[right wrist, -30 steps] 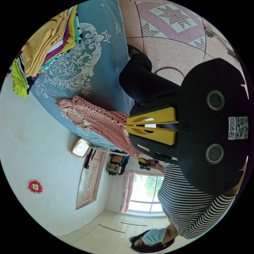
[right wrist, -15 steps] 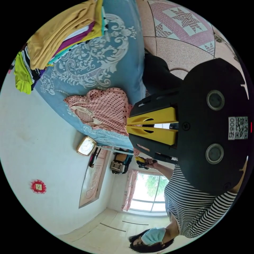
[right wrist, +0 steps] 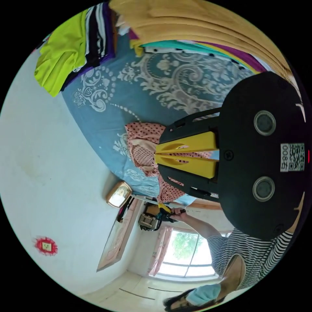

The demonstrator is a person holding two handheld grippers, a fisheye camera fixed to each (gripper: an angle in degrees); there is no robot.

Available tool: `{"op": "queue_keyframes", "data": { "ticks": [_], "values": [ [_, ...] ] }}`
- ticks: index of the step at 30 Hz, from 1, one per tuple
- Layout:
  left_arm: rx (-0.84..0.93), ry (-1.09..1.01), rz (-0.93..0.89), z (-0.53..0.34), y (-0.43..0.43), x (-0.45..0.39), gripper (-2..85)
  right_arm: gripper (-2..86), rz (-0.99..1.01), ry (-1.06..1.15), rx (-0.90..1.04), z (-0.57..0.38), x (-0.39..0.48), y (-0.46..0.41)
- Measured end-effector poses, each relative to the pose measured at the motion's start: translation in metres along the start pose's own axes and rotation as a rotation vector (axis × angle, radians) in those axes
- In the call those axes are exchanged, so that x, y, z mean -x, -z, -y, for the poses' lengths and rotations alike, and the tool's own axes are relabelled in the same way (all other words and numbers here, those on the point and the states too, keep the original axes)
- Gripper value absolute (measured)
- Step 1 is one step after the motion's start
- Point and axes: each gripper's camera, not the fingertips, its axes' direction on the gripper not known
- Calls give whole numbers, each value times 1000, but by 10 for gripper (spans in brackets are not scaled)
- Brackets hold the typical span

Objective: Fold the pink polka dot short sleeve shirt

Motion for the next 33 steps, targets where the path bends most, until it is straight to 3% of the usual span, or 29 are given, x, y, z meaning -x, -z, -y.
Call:
{"op": "queue_keyframes", "data": {
  "ticks": [5,9,15,19,22,25,33],
  "values": [
    [-13,95,119,71,-97,103,16,10,-59,-143,97,114,-43,-89],
    [-15,97,140,64,-133,157,31,18,-128,-172,106,133,-48,-124],
    [88,-127,126,37,-205,164,59,36,-187,166,168,127,56,-194],
    [245,-305,311,43,-295,154,67,53,-478,392,280,134,130,-287],
    [305,-328,451,46,-349,174,60,48,-671,439,315,138,147,-339],
    [344,-346,589,42,-386,200,34,38,-710,416,336,141,148,-372],
    [270,-382,535,34,-390,229,8,7,-668,418,254,151,169,-379]
  ]
}}
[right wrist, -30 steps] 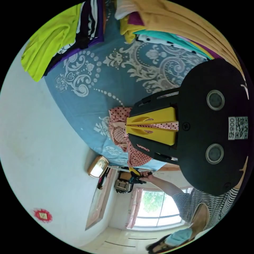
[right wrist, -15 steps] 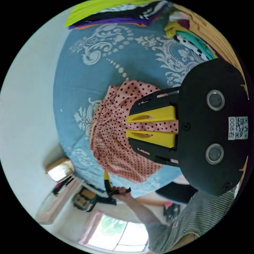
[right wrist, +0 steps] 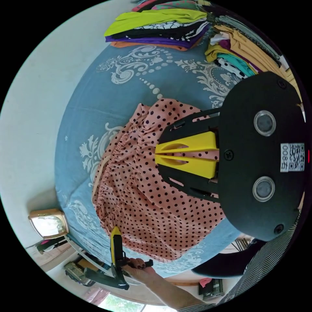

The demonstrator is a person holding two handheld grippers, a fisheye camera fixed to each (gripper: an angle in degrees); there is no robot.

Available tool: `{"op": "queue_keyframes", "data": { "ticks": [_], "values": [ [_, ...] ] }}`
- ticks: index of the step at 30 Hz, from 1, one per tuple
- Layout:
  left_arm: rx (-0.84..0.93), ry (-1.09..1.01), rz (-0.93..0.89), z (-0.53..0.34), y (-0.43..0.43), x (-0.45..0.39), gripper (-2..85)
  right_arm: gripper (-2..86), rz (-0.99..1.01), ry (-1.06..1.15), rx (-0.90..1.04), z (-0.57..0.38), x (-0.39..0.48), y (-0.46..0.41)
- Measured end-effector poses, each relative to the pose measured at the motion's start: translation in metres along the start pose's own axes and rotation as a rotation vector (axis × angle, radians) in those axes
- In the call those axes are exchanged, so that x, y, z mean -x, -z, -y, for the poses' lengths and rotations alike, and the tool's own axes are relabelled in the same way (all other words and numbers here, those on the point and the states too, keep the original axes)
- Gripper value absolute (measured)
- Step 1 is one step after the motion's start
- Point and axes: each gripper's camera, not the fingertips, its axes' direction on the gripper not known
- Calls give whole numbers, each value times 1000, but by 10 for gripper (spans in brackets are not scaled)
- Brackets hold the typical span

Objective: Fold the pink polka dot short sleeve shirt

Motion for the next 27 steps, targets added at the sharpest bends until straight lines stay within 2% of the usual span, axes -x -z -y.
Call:
{"op": "queue_keyframes", "data": {
  "ticks": [15,23,27],
  "values": [
    [-159,34,-25,13,0,67,5,2,33,-42,-159,48,-11,22],
    [-68,92,29,25,-45,122,6,2,33,-76,-20,66,-35,-47],
    [-90,101,21,23,-39,138,8,2,60,-92,-43,63,-47,-51]
  ]
}}
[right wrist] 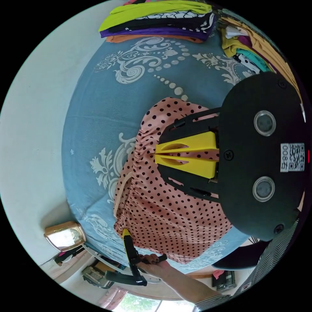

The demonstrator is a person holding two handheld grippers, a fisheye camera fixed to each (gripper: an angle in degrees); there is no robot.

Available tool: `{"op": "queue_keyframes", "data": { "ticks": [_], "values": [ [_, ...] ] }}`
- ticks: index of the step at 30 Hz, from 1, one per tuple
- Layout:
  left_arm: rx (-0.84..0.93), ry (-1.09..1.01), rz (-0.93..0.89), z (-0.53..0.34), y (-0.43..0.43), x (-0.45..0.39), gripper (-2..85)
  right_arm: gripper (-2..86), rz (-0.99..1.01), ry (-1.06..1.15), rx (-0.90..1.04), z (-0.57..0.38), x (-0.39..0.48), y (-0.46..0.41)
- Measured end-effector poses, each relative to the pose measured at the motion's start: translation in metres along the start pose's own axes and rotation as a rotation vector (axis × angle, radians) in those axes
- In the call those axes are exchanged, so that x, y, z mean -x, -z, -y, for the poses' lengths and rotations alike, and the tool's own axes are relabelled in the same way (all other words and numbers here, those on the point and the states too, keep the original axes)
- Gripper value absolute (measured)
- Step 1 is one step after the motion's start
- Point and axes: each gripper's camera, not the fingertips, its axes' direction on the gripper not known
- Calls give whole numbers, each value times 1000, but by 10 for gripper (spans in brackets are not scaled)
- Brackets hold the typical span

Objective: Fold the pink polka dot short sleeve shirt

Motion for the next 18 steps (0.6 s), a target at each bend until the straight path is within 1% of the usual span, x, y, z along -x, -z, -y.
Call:
{"op": "queue_keyframes", "data": {
  "ticks": [7,12,14,18],
  "values": [
    [2,31,10,10,13,30,10,1,13,-26,-6,-3,-21,-7],
    [-52,58,-58,7,51,45,17,2,64,-55,-7,-14,-42,-5],
    [-104,47,-134,-1,80,50,20,2,116,-71,-60,-27,-55,10],
    [-140,14,-160,-20,115,49,19,2,183,-83,-142,-51,-70,36]
  ]
}}
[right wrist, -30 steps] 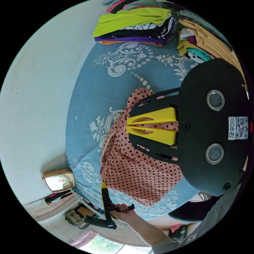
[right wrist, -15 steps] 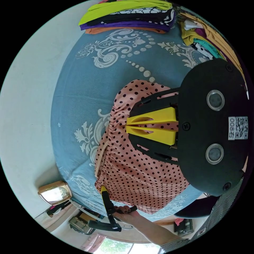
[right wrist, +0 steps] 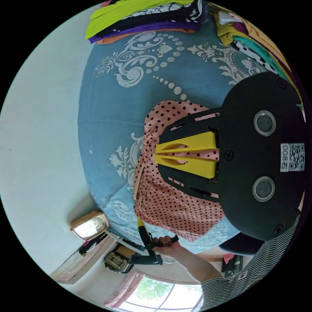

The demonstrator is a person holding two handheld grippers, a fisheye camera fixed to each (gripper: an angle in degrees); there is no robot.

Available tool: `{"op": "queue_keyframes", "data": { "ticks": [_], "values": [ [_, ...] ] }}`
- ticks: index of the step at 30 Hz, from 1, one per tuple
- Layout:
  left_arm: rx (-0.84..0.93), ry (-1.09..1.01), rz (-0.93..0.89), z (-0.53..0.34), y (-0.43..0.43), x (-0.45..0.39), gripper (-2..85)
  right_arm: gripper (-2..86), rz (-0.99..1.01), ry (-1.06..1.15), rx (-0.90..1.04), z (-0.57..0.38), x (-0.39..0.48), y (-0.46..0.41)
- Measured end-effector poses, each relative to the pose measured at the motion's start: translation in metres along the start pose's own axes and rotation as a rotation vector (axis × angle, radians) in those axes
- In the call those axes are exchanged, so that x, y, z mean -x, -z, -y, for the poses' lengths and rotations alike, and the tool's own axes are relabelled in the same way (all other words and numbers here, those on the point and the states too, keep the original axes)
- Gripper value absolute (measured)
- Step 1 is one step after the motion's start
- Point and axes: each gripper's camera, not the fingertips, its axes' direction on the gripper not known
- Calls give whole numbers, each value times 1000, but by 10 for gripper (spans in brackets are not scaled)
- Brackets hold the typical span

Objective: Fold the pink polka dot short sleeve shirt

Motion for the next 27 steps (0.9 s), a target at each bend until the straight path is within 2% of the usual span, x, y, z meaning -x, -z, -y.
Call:
{"op": "queue_keyframes", "data": {
  "ticks": [3,6,10,15,22,27],
  "values": [
    [55,-45,43,-7,4,-6,15,2,-12,-2,-19,-16,-8,6],
    [122,-34,155,-3,-2,1,9,2,-25,-28,60,-15,-27,-18],
    [107,25,113,8,20,20,6,2,6,-49,146,-7,-52,-37],
    [81,10,97,5,66,15,6,4,35,-39,109,-28,-70,-14],
    [32,-25,-25,-61,174,1,16,14,148,-58,36,-117,-105,58],
    [66,48,1,-129,238,6,42,38,80,-93,83,-214,-112,95]
  ]
}}
